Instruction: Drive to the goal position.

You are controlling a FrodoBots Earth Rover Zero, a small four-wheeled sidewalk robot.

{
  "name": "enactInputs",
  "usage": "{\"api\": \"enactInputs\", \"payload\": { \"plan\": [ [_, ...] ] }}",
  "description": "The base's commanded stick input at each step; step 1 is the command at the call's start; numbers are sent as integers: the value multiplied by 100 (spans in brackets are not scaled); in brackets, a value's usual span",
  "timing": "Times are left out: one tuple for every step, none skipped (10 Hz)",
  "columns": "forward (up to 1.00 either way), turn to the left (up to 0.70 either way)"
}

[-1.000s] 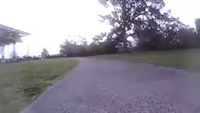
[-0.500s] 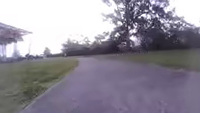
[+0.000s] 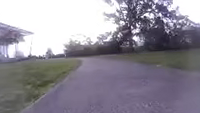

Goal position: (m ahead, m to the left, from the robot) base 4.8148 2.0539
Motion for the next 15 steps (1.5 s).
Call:
{"api": "enactInputs", "payload": {
  "plan": [
    [85,-34],
    [85,-34],
    [85,-32],
    [85,-23],
    [85,-15],
    [85,0],
    [85,0],
    [85,0],
    [85,0],
    [85,0],
    [85,0],
    [85,0],
    [85,0],
    [85,0],
    [85,0]
  ]
}}
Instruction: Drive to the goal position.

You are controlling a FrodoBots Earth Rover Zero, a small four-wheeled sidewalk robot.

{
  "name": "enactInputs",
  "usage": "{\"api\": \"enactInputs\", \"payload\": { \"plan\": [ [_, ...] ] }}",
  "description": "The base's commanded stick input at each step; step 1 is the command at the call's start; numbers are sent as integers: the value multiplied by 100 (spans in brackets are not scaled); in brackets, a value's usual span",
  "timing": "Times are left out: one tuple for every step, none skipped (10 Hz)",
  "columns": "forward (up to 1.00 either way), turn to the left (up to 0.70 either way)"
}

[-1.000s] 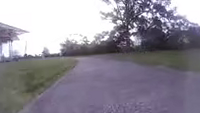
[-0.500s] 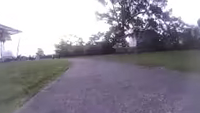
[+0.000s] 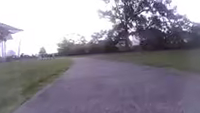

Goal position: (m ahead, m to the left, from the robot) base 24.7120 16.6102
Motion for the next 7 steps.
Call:
{"api": "enactInputs", "payload": {
  "plan": [
    [85,0],
    [85,0],
    [85,0],
    [85,0],
    [85,0],
    [85,0],
    [85,0]
  ]
}}
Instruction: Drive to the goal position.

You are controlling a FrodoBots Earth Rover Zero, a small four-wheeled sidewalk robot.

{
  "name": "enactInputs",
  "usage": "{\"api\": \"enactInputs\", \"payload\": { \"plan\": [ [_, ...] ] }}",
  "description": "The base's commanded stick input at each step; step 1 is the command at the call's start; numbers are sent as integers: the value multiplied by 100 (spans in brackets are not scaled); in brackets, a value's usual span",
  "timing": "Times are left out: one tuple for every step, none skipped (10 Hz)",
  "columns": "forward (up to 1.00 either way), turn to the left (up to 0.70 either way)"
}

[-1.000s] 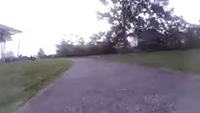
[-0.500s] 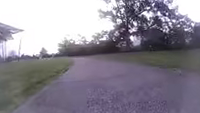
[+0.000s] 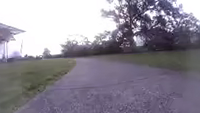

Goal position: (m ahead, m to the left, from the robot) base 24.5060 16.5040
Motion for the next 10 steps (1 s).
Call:
{"api": "enactInputs", "payload": {
  "plan": [
    [85,0],
    [85,0],
    [85,0],
    [85,-34],
    [85,-34],
    [85,-34],
    [85,-34],
    [85,-34],
    [85,-34],
    [85,-10]
  ]
}}
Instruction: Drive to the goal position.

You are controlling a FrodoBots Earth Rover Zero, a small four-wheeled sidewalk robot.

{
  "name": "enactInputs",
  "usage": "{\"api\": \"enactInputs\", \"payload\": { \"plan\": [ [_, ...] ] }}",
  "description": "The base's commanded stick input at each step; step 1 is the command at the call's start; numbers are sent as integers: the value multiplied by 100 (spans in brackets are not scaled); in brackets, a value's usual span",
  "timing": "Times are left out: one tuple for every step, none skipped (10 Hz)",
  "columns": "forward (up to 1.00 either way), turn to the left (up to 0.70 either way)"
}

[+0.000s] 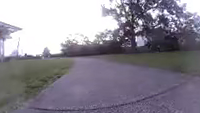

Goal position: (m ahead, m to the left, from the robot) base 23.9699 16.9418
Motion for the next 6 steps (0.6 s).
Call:
{"api": "enactInputs", "payload": {
  "plan": [
    [85,-6],
    [85,-2],
    [85,0],
    [85,0],
    [85,0],
    [85,0]
  ]
}}
